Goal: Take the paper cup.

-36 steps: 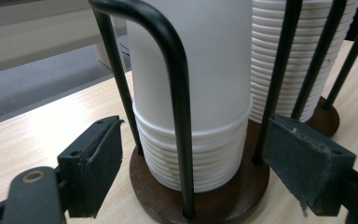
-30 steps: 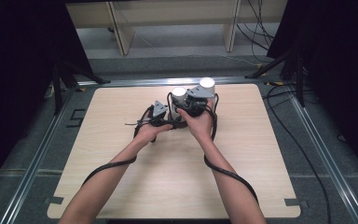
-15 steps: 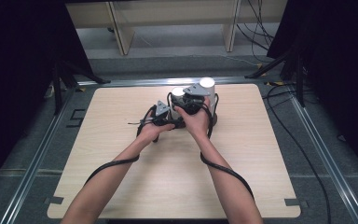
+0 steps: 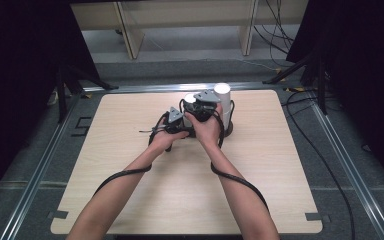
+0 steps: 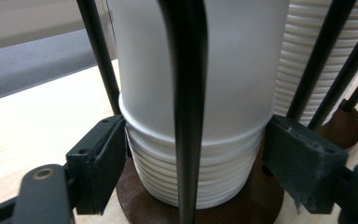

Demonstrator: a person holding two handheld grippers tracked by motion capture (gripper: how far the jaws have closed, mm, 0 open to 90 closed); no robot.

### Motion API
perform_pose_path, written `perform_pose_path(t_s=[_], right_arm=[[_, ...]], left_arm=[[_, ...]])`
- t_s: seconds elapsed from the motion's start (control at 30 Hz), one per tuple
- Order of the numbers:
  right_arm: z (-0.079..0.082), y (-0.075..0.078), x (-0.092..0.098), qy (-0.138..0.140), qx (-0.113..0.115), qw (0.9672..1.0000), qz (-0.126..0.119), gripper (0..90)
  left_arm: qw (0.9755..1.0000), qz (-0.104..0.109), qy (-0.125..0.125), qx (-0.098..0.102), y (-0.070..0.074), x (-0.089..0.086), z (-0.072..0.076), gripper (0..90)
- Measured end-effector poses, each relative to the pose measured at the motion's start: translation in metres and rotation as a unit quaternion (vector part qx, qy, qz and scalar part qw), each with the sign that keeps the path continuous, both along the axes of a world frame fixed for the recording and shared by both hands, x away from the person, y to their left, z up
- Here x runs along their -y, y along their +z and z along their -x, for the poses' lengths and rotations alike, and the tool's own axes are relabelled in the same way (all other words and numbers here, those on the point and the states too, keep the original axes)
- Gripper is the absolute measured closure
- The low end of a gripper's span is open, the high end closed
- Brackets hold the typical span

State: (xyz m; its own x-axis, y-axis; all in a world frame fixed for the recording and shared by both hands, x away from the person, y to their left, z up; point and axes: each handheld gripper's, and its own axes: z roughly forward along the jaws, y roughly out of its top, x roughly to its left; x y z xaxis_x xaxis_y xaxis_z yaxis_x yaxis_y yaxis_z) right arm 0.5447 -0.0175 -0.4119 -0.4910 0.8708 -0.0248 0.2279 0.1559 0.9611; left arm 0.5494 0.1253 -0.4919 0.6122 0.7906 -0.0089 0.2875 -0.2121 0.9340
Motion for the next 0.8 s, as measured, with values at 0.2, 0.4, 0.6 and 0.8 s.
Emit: perform_pose_path(t_s=[0.2, 0.4, 0.6, 0.8], right_arm=[[0.0007, -0.0024, -0.0018, -0.013, -0.008, 0.9997, -0.02, 34.2], [0.002, -0.0013, -0.0011, -0.014, 0.0, 0.9996, -0.025, 35.7], [0.0039, 0.003, -0.0007, -0.013, 0.003, 0.9995, -0.028, 36.9], [0.0037, 0.0043, -0.0003, -0.009, 0.01, 0.9994, -0.033, 37.8]], left_arm=[[1.0, 0.002, -0.001, 0.002, 0.0004, -0.0005, 0.0, 22.2], [1.0, 0.001, -0.001, 0.003, 0.0004, -0.0006, 0.0001, 22.3], [1.0, 0.0, 0.002, 0.003, 0.0005, -0.0009, 0.0, 22.3], [1.0, -0.002, 0.001, 0.006, 0.0008, -0.0011, -0.0002, 22.4]])
